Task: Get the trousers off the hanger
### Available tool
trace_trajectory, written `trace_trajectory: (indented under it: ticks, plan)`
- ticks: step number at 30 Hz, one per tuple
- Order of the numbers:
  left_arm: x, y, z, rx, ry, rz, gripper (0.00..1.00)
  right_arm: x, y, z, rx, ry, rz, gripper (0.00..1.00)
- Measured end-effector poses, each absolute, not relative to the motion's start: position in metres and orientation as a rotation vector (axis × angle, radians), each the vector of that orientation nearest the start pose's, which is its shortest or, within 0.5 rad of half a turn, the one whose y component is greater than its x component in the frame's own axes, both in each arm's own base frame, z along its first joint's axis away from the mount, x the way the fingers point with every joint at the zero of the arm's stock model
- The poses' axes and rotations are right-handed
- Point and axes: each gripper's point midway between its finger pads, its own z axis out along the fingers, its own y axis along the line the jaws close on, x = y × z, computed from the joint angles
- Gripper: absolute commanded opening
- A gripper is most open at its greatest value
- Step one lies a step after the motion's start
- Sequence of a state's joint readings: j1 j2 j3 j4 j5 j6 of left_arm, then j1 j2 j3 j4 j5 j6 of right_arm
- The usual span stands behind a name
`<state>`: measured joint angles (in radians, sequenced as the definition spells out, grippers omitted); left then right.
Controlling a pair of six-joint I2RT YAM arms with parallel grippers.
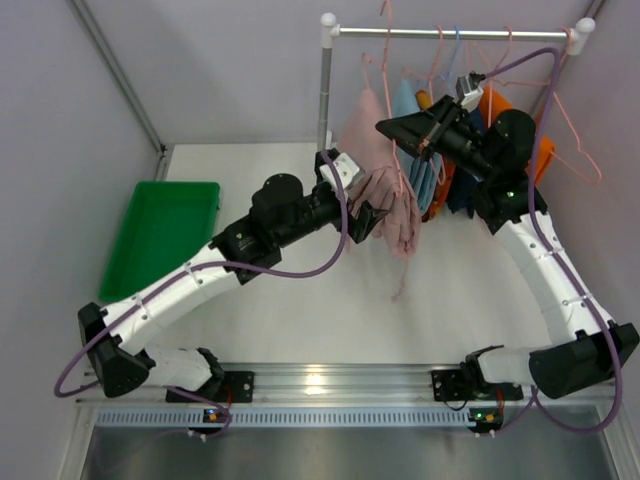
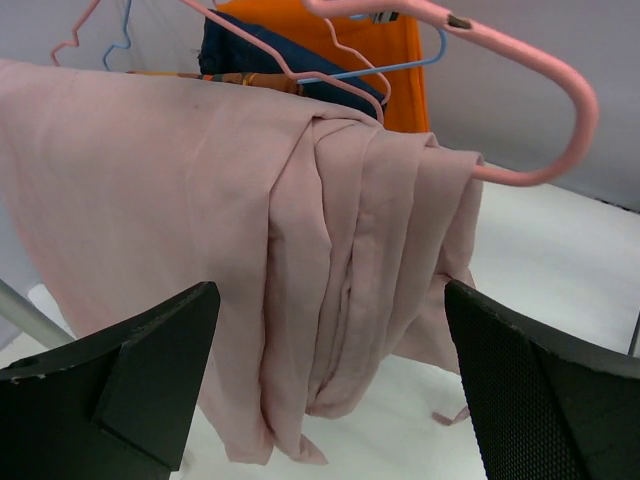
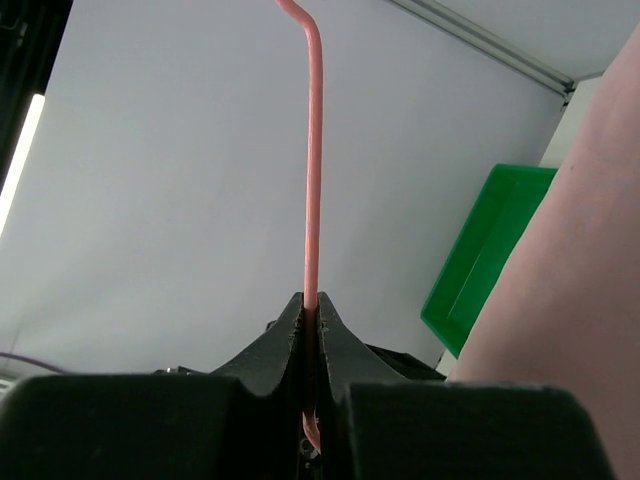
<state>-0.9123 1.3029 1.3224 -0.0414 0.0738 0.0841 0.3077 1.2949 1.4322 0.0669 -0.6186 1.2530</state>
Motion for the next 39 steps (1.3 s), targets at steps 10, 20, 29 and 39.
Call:
trace_trajectory:
  ticks: [10,20,29,39]
  plan:
    - [0.282,-0.36,0.383,0.763,1.442,-0.643,0.99,0.311,0.244,0.481,0.167,1.65,1.68,0.0]
    - [0.297,-0.36,0.397,0.72,1.416,-0.582,0.58,0.307,0.247,0.481,0.166,1.653,1.699,0.0]
    - [0.298,-0.365,0.396,0.753,1.4,-0.577,0.0,0.3,0.249,0.477,0.155,1.664,1.717,0.0]
    - [0.296,-0.361,0.414,0.762,1.379,-0.567,0.0,0.295,0.246,0.467,0.126,1.669,1.685,0.0]
